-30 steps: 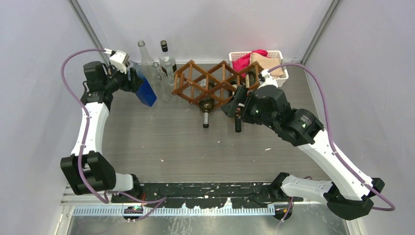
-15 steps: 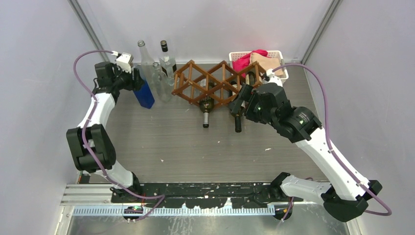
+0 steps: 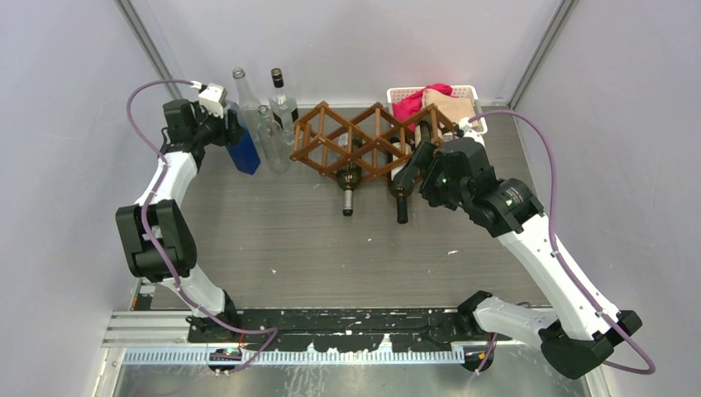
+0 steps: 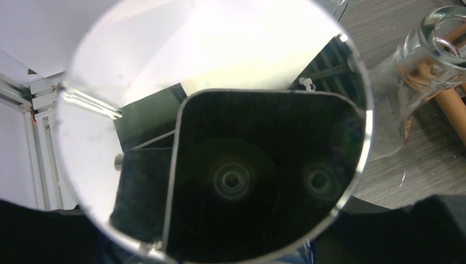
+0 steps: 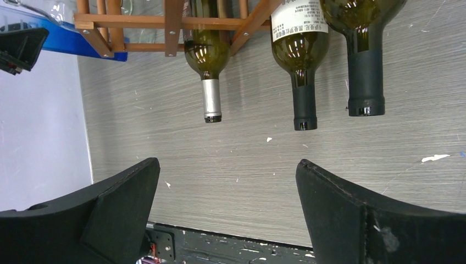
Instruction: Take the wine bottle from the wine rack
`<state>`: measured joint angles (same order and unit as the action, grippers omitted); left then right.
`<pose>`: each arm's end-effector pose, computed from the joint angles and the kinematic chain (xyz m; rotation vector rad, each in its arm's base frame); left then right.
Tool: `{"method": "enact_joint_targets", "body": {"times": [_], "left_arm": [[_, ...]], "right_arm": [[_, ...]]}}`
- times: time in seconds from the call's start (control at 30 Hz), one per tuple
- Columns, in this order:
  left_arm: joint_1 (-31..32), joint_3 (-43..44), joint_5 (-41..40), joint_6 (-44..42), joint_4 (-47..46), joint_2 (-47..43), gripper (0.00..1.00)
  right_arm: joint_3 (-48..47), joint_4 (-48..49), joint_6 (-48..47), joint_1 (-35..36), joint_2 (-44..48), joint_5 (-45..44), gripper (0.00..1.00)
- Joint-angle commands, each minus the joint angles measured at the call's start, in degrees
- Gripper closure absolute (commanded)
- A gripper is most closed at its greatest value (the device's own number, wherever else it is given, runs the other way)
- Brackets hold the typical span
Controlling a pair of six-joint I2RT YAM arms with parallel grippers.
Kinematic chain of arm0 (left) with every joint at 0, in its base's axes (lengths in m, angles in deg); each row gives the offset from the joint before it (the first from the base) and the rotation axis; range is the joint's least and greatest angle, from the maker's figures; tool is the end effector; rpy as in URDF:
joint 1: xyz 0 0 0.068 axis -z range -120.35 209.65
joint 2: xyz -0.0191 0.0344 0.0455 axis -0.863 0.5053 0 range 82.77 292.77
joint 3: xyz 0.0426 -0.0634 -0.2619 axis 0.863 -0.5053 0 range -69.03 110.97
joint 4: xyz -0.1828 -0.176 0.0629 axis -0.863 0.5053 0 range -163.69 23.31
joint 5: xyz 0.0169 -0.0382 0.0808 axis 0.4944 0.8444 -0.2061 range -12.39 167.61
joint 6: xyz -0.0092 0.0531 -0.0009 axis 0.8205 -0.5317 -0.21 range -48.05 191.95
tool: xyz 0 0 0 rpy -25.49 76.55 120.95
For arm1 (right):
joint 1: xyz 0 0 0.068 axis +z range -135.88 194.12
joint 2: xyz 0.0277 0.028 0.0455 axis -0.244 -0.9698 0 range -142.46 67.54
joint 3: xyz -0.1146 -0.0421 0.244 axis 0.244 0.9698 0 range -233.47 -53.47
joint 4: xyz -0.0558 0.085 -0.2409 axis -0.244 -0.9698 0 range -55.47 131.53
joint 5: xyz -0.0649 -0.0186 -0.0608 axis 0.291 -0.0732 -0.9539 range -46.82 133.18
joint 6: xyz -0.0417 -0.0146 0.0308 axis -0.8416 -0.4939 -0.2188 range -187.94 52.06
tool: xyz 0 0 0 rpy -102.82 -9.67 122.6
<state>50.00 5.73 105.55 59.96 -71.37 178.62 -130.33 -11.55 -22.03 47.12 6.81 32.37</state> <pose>0.3911 0.0496 0.3021 0.3512 1.9043 -0.2312 0.1686 0.1016 0.4041 0.3597 2.2304 0.5508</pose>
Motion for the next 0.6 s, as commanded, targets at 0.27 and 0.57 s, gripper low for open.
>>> {"method": "enact_joint_targets", "body": {"times": [0.27,0.57], "left_arm": [[0.32,5.25,-2.21,-2.07,-4.42,-3.09,0.07],[0.18,13.72,-7.34,-5.78,16.95,-7.63,0.00]], "right_arm": [[-1.26,-1.69,-2.15,-3.83,0.29,-1.35,0.00],[-1.12,-3.24,-5.81,-8.85,0.59,-4.93,0.00]]}}
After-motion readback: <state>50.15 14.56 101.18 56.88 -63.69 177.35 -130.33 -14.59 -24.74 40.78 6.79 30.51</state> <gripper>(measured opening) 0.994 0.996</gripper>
